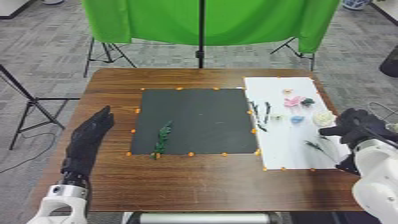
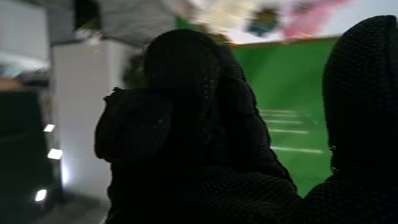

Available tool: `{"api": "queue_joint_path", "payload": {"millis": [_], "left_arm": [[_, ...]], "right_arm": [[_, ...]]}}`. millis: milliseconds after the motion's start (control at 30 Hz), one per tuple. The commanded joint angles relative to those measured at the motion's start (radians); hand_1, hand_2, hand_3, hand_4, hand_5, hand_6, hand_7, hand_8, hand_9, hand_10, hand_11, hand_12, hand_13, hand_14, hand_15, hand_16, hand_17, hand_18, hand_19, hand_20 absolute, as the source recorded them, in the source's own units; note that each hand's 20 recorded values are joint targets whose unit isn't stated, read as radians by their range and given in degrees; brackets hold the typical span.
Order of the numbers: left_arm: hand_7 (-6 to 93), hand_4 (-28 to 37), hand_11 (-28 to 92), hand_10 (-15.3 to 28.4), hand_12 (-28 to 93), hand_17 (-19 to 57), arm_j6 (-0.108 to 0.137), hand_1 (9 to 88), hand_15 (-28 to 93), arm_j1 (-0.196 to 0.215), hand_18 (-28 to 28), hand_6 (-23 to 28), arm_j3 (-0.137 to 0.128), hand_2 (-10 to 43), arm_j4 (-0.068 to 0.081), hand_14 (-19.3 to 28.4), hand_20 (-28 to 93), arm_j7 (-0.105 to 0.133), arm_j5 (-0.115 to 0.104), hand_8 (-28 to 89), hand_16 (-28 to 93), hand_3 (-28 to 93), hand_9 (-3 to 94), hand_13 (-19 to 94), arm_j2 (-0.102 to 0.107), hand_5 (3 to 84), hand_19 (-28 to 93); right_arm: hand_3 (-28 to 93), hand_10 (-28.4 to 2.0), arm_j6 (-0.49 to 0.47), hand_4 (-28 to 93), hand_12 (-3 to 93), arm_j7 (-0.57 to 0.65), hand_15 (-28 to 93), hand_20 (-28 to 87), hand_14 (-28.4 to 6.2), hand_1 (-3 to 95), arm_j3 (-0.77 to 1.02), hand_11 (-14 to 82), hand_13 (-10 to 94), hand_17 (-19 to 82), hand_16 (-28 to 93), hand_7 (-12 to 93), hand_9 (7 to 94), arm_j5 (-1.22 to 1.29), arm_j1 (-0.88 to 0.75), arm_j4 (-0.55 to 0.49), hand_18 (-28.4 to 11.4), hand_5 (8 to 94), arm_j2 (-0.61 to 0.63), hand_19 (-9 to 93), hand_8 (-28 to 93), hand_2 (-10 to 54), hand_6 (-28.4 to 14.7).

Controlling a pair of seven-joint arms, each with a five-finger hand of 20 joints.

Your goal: Arrange flowers

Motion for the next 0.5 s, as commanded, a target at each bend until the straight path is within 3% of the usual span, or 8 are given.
{"api": "queue_joint_path", "payload": {"millis": [33, 233, 333, 367, 500], "left_arm": [[4.3, -23.8, 5, 10.9, 12, -1.3, -0.009, 21.8, 5, 0.016, 13.0, 3.2, -0.002, -6.4, -0.001, 15.4, 16, -0.013, 0.011, -4, 5, 68, 35.6, 25, -0.012, 38.2, 0], [4.3, -23.8, 5, 10.9, 12, -1.3, -0.005, 21.9, 5, 0.019, 13.0, 3.2, 0.001, -6.4, -0.002, 15.2, 16, -0.012, 0.011, -4, 5, 67, 35.6, 25, -0.015, 38.2, 0], [4.4, -23.8, 5, 10.9, 12, -1.3, -0.004, 21.9, 5, 0.019, 13.0, 3.2, 0.000, -6.4, -0.002, 15.2, 16, -0.015, 0.010, -4, 5, 68, 35.6, 25, -0.015, 38.2, 0], [4.4, -23.8, 5, 10.9, 12, -1.3, -0.003, 21.9, 5, 0.020, 13.0, 3.2, 0.000, -6.3, -0.002, 15.2, 16, -0.015, 0.008, -4, 5, 68, 35.6, 25, -0.014, 38.2, 0], [4.3, -23.8, 5, 10.9, 12, -1.3, -0.005, 22.0, 5, 0.022, 13.0, 3.3, 0.001, -6.3, -0.003, 15.3, 16, -0.017, 0.008, -4, 5, 67, 35.6, 25, -0.016, 38.2, 0]], "right_arm": [[57, -17.1, 0.050, -26, 24.2, 0.024, 60, 49, -6.5, 37.2, -0.044, 16.5, 83, 58, 29, 11, 64.8, 0.007, -0.037, 0.039, -12.8, 59.8, -0.013, 93, -3, -9.5, -6.2], [58, -14.3, 0.168, -27, 23.4, 0.015, 58, 50, -4.8, 45.4, -0.080, 21.8, 86, 61, 30, 15, 75.6, -0.053, -0.043, 0.083, -11.2, 69.9, -0.015, 93, -5, -9.5, -3.5], [46, -13.0, 0.236, -22, 23.9, 0.007, 57, 51, -3.7, 56.3, -0.088, 25.3, 89, 63, 31, 17, 82.6, -0.067, -0.044, 0.093, -10.5, 75.9, -0.016, 93, 11, -9.5, -1.8], [44, -12.0, 0.241, -20, 28.6, 0.007, 57, 51, -3.3, 60.0, -0.088, 24.3, 90, 65, 31, 18, 85.7, -0.068, -0.042, 0.096, -10.2, 78.5, -0.016, 93, 15, -9.5, -1.1], [49, -10.8, 0.282, -19, 34.0, 0.005, 55, 52, -2.4, 62.8, -0.074, 23.7, 93, 67, 32, 20, 90.1, -0.045, -0.051, 0.081, -9.6, 82.0, -0.018, 93, 19, -9.5, -0.1]]}}
